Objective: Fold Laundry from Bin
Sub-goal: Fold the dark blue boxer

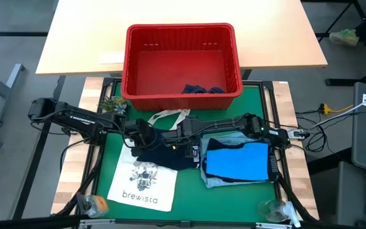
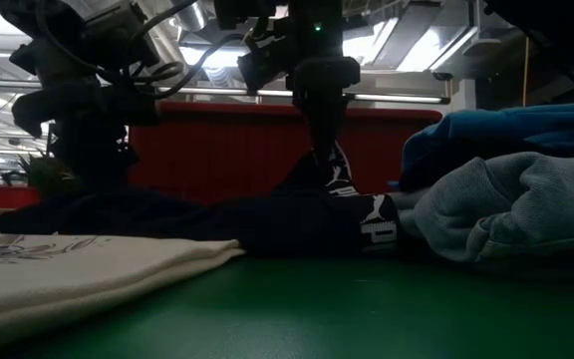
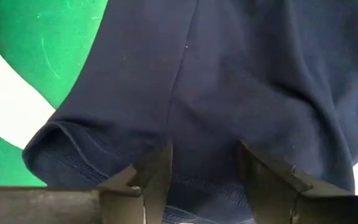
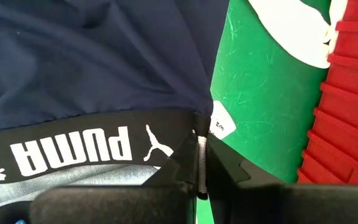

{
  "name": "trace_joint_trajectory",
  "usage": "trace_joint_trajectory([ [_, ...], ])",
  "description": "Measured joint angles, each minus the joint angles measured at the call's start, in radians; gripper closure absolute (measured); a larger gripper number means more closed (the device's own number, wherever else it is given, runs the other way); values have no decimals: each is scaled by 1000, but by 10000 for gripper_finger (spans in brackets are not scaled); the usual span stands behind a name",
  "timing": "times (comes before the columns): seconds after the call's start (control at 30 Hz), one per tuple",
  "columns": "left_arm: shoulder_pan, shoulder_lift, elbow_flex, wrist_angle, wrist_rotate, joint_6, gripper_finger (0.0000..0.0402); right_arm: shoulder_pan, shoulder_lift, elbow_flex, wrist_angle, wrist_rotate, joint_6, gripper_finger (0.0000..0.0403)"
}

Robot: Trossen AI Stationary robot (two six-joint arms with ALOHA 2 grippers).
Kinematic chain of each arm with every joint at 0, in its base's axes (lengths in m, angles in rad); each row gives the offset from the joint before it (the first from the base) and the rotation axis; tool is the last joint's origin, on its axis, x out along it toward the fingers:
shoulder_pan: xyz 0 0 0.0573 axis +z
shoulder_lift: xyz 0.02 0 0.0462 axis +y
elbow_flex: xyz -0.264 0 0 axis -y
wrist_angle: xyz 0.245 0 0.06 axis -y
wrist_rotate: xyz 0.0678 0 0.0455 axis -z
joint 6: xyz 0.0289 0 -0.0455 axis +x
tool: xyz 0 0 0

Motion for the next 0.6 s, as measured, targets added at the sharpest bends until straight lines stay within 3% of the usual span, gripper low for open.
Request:
trace_joint_trajectory([
  [0.13, 0, 0, 0, 1, 0, -7, 229, 0, 0, 0, 0, 0, 0, 384],
  [0.6, 89, 0, 0, 45, -2, -111, 308, 0, 0, 0, 1, 0, 0, 384],
])
